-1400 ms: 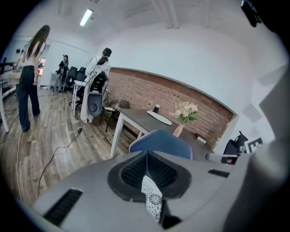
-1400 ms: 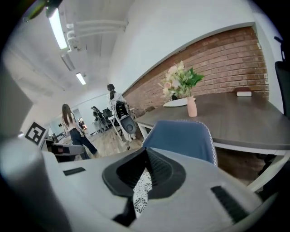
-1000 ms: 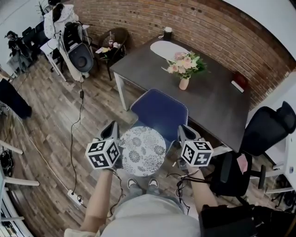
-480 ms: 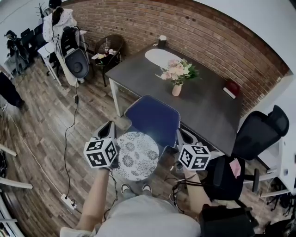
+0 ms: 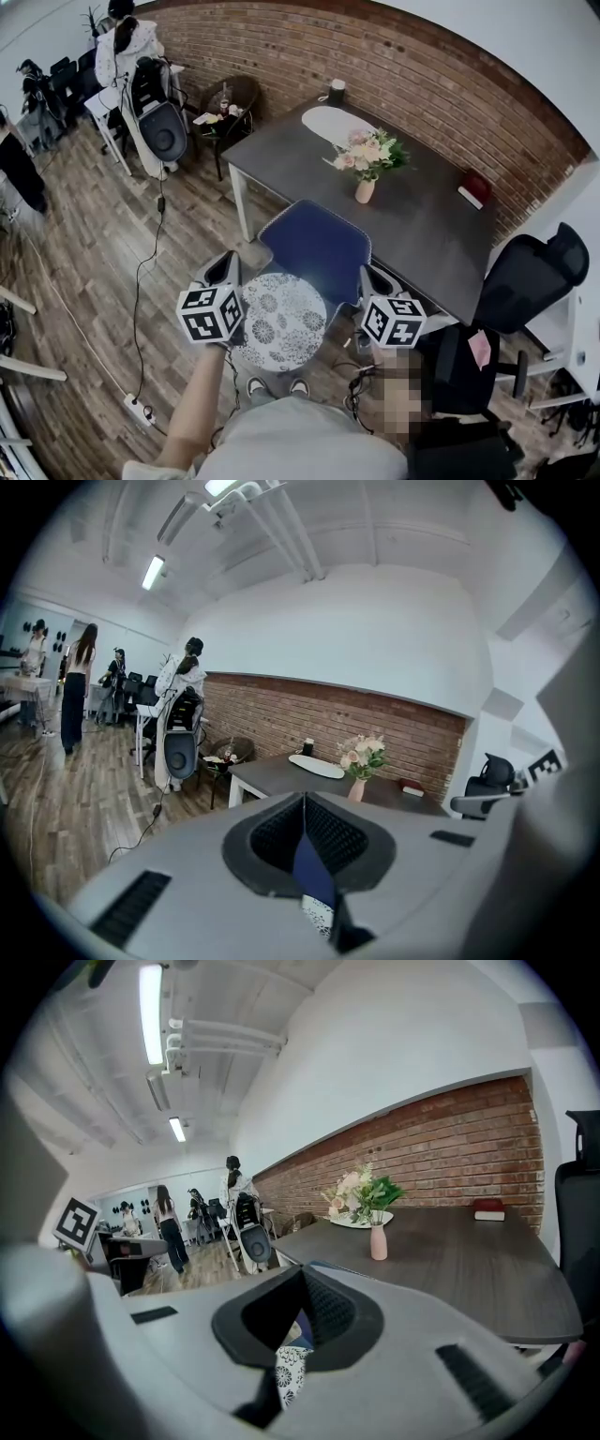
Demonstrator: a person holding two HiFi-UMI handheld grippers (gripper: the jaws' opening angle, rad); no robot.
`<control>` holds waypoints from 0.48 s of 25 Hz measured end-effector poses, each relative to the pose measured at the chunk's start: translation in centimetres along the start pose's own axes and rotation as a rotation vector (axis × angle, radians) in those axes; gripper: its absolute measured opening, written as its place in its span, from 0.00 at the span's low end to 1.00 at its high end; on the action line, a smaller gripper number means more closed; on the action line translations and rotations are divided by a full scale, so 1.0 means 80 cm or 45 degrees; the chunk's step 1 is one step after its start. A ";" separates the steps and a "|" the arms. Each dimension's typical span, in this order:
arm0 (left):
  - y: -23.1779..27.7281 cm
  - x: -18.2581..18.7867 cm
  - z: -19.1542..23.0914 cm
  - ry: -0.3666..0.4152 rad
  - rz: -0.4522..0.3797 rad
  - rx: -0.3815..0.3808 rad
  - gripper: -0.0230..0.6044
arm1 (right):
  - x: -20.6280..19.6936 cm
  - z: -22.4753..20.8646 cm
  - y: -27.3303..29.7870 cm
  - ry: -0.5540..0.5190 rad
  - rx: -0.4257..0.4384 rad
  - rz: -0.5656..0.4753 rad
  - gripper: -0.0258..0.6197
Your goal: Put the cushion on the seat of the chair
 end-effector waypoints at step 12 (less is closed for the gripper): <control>-0.016 -0.010 0.034 -0.021 0.017 0.064 0.05 | 0.007 0.023 0.015 -0.068 0.023 0.011 0.04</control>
Point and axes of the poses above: the fingertips, and each gripper's own axes: y forward along the fingers, z to its left, x out of its top, the point moved 6 cm from there along -y, backward along the fingers, and after that the axes turned 2 degrees about x, right-handed, at the moved point
